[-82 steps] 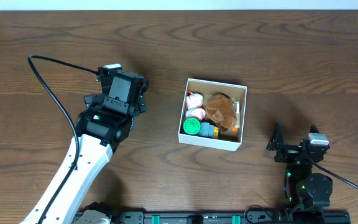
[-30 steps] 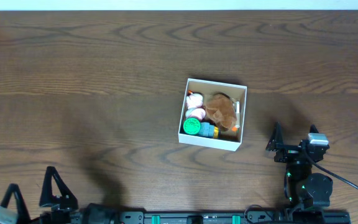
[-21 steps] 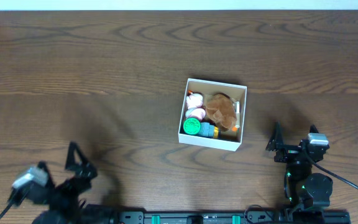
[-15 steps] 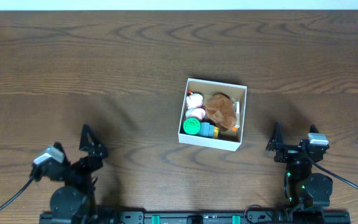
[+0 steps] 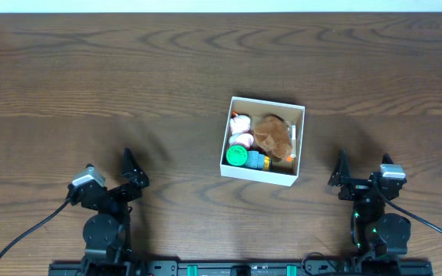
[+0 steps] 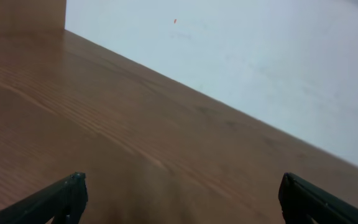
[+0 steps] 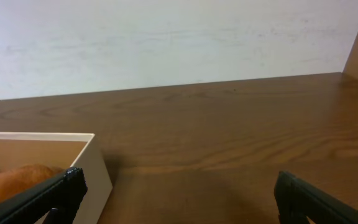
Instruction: Pack container
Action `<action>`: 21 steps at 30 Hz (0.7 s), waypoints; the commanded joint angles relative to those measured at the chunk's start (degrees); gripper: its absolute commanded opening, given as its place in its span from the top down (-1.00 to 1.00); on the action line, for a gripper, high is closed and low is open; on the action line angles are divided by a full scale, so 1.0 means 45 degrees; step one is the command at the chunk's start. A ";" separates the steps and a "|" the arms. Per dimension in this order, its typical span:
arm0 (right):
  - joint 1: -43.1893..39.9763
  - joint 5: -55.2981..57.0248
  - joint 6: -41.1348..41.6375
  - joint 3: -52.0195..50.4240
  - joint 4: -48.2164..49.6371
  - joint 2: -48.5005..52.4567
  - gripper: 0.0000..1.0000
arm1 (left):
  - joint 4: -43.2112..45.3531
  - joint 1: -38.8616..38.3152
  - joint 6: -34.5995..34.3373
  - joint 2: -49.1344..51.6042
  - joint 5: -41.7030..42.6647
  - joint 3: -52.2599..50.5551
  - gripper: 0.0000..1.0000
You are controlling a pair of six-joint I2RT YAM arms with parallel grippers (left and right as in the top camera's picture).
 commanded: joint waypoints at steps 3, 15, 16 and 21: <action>-0.0107 -0.0015 -0.0136 -0.0024 -0.0049 -0.0073 -0.98 | 0.0131 0.0078 0.0782 -0.0112 0.0155 -0.0374 -0.96; -0.0107 -0.0015 -0.0136 -0.0024 -0.0049 -0.0073 -0.99 | 0.0743 0.0510 0.0918 -0.0112 0.0165 -0.1059 -0.96; -0.0107 -0.0015 -0.0136 -0.0024 -0.0049 -0.0078 -0.98 | 0.0738 0.0563 0.0908 -0.0112 0.0165 -0.1059 -0.96; -0.0107 -0.0015 -0.0136 -0.0024 -0.0049 -0.0078 -0.98 | 0.0738 0.0568 0.0903 -0.0112 0.0160 -0.1059 -0.96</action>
